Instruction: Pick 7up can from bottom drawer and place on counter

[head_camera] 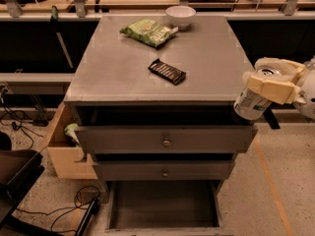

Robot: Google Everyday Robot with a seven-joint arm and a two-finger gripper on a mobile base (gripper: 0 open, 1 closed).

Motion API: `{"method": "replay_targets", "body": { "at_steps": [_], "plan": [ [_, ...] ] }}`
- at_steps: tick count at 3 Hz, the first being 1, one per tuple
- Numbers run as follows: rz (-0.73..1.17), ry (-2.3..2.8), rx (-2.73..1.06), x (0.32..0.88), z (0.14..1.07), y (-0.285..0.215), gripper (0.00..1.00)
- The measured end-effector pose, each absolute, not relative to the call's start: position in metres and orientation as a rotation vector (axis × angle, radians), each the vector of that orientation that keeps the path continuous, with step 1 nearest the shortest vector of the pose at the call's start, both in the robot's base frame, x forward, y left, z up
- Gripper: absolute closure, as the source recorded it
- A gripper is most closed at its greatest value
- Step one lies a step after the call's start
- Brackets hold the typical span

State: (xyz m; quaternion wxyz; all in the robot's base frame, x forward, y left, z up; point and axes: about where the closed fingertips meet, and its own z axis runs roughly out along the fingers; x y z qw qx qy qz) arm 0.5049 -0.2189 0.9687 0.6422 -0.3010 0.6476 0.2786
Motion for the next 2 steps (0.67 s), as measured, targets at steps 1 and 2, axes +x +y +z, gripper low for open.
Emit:
{"method": "replay_targets", "body": {
  "at_steps": [1,2],
  "plan": [
    [0.624,1.461,-0.685,0.526,0.98,-0.22,1.0],
    [0.63,1.459,-0.702,0.567,0.992,-0.227,1.0]
  ]
}}
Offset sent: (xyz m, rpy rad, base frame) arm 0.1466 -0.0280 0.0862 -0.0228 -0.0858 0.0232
